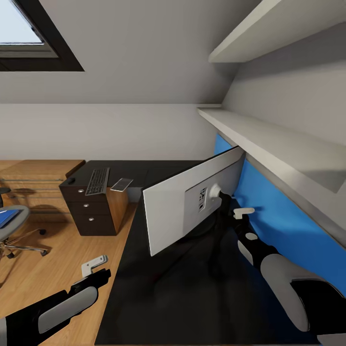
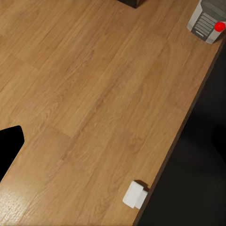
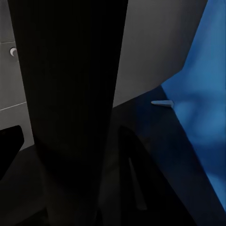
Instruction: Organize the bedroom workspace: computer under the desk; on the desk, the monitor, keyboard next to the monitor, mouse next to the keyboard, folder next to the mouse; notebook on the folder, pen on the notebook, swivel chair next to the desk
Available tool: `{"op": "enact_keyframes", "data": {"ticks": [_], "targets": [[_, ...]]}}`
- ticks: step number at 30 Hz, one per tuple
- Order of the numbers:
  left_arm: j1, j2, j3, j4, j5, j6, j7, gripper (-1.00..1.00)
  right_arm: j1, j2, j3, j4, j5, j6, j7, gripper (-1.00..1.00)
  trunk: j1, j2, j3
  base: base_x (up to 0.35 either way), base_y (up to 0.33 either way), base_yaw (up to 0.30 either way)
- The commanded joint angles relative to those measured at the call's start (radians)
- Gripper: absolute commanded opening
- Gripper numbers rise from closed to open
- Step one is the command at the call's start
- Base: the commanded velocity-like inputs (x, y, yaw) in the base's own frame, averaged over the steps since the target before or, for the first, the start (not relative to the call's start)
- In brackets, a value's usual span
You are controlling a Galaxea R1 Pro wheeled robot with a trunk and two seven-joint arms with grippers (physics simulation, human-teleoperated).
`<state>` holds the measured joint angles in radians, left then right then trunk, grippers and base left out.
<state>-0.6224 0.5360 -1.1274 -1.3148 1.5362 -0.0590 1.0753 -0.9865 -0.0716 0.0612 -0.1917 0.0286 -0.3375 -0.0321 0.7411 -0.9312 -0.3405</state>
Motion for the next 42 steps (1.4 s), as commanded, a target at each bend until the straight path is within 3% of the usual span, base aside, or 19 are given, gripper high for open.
{"op": "enact_keyframes", "data": {"ticks": [1,17,18,42], "targets": [[-0.002,0.001,-0.003,-0.001,0.005,-0.006,0.003,1.0,-0.001,-0.001,0.02,0.003,-0.005,-0.003,-0.006,-1.0,0.0,-0.001,-0.001,0.002,-0.004,0.0],[-0.002,0.001,-0.003,-0.002,0.005,-0.007,0.003,1.0,0.0,-0.001,0.02,0.005,-0.004,-0.003,-0.006,-1.0,0.0,-0.001,-0.001,0.0,0.0,0.0],[-0.002,0.001,-0.003,-0.002,0.005,-0.007,0.003,1.0,0.0,-0.001,0.02,0.005,-0.004,-0.003,-0.006,1.0,0.0,-0.001,-0.001,0.0,0.0,0.0],[-0.002,0.001,-0.003,-0.001,0.007,-0.006,0.003,1.0,0.0,0.0,0.022,0.003,-0.005,-0.005,-0.006,1.0,0.0,-0.001,-0.001,-0.027,0.0,0.0]]}}
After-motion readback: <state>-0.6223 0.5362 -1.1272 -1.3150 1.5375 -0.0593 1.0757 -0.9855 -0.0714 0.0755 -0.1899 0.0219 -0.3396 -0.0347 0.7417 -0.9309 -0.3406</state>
